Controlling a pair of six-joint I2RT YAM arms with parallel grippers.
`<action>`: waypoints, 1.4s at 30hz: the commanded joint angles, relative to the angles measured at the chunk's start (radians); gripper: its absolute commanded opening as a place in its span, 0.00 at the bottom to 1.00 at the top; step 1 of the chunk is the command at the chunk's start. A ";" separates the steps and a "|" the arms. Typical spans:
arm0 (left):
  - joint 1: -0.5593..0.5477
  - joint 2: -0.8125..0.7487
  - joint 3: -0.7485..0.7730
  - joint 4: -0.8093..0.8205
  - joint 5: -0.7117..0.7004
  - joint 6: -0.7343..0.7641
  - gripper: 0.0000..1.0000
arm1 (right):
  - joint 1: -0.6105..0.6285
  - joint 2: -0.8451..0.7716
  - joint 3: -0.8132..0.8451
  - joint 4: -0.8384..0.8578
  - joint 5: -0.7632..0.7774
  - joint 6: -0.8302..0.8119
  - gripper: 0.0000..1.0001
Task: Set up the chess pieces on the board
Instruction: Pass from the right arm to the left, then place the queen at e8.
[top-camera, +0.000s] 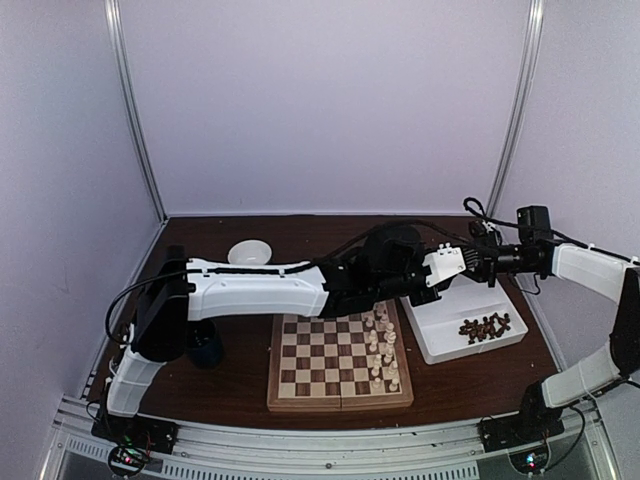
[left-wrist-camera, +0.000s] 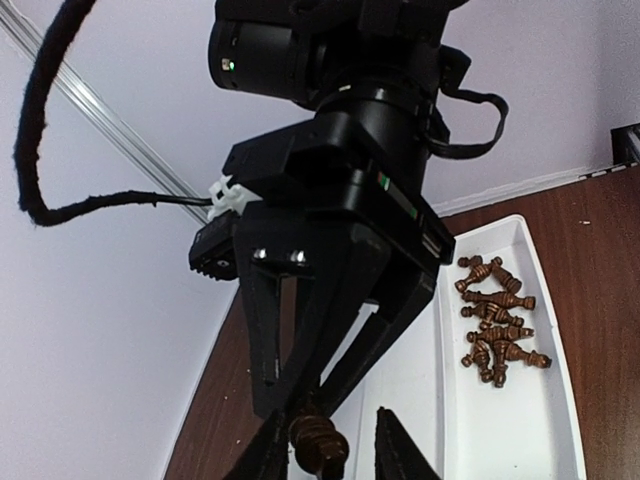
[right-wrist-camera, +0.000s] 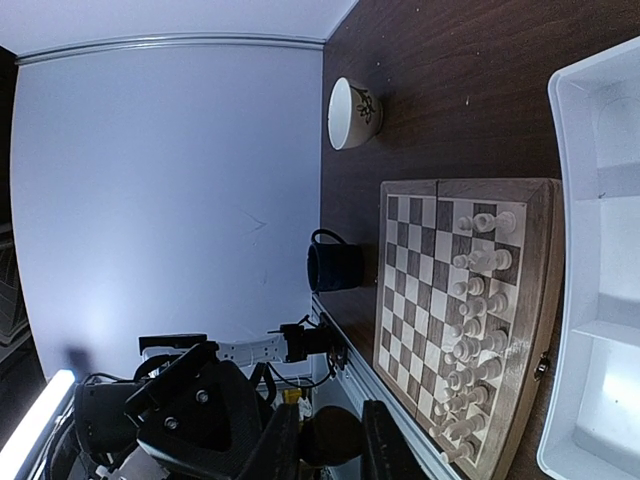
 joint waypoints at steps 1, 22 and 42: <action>0.010 0.033 0.035 0.030 -0.037 0.007 0.30 | 0.001 -0.017 -0.010 0.032 -0.025 0.008 0.10; 0.023 0.017 0.040 0.034 -0.048 -0.032 0.10 | 0.001 -0.018 0.008 0.009 -0.017 -0.047 0.29; 0.023 -0.533 -0.299 -0.777 -0.005 -0.269 0.10 | -0.051 -0.151 0.100 -0.394 0.506 -0.986 0.59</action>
